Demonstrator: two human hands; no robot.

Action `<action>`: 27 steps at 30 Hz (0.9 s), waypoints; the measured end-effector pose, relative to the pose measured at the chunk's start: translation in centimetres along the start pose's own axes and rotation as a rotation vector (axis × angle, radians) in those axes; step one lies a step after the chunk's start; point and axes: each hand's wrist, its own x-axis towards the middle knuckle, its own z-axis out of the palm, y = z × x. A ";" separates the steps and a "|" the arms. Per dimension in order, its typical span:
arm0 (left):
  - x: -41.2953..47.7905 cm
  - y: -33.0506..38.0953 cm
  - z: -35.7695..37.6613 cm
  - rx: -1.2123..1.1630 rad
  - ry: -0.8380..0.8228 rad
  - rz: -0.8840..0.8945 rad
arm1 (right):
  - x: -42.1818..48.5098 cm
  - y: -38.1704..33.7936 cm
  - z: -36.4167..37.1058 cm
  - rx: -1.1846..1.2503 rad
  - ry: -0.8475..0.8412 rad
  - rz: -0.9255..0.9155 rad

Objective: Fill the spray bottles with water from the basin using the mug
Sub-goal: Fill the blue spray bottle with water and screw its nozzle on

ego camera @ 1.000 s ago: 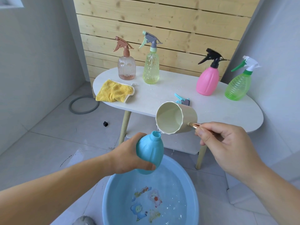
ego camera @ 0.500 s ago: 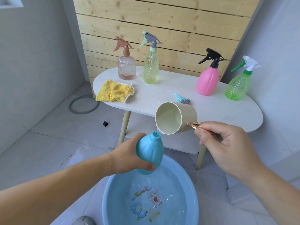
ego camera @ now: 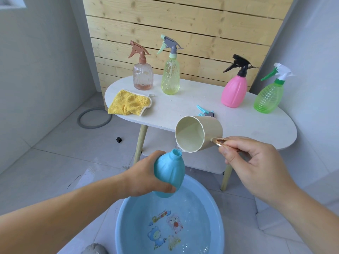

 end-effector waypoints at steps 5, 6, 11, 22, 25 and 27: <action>-0.1 0.1 0.0 0.008 0.000 0.000 | 0.1 0.2 0.1 -0.011 -0.015 -0.035; -0.1 0.1 0.0 0.008 -0.002 -0.001 | 0.1 0.2 0.1 -0.018 -0.019 -0.045; -0.1 0.2 0.0 0.016 -0.009 0.002 | 0.2 0.1 0.1 -0.041 -0.020 -0.088; -0.1 0.2 0.1 0.020 -0.008 -0.004 | 0.4 0.3 0.1 -0.111 -0.004 -0.185; -0.1 0.3 0.1 0.025 -0.007 -0.004 | 0.5 0.4 0.1 -0.126 0.000 -0.210; -0.1 0.3 0.1 0.027 -0.006 -0.001 | 0.5 0.5 0.1 -0.143 0.002 -0.216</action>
